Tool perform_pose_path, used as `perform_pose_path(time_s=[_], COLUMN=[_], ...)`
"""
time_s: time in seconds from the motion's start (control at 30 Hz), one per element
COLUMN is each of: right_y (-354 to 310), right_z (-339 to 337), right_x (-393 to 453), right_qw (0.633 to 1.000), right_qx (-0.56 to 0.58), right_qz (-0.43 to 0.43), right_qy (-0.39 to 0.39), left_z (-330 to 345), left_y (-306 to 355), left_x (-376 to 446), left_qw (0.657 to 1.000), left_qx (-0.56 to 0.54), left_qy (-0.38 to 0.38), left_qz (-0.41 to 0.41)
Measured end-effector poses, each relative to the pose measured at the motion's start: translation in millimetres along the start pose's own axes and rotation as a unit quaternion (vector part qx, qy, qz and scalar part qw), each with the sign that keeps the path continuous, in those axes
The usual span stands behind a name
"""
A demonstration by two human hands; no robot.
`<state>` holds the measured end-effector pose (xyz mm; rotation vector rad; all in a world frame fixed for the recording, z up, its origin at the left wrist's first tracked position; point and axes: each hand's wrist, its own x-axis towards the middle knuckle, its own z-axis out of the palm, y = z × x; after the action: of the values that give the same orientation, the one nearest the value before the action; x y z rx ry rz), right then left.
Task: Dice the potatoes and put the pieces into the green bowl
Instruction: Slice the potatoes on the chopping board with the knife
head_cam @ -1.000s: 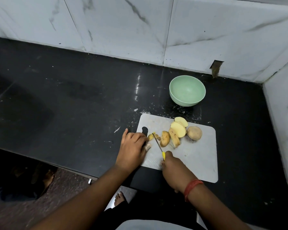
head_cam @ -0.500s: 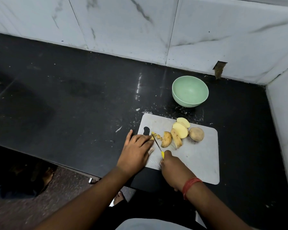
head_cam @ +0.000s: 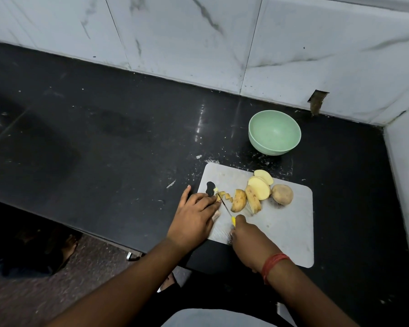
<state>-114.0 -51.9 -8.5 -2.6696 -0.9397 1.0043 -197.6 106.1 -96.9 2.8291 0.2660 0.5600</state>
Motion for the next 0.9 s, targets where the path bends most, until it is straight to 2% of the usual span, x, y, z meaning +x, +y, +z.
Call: perform_pose_path(time_s=[0.1, 0.37, 0.7, 0.9], right_y=[2.0, -1.5, 8.6, 23.7], right_z=[-1.3, -10.1, -0.8, -2.1], right_x=[4.0, 15.5, 1.0, -20.9], right_qw=[0.999, 0.996, 0.997, 0.996], right_qx=[-0.034, -0.039, -0.032, 0.050], right_qz=[-0.013, 0.002, -0.001, 0.012], right_qy=[-0.012, -0.077, -0.069, -0.076], left_z=[-0.3, 1.0, 3.7, 0.9], left_y=[0.6, -0.2, -0.5, 0.5], left_x=[0.4, 0.1, 0.3, -0.2], left_qw=[1.000, 1.000, 1.000, 1.000], left_qx=[0.002, 0.012, 0.029, 0.024], left_qy=[-0.001, -0.010, -0.007, -0.004], left_qz=[-0.001, -0.002, 0.005, 0.004])
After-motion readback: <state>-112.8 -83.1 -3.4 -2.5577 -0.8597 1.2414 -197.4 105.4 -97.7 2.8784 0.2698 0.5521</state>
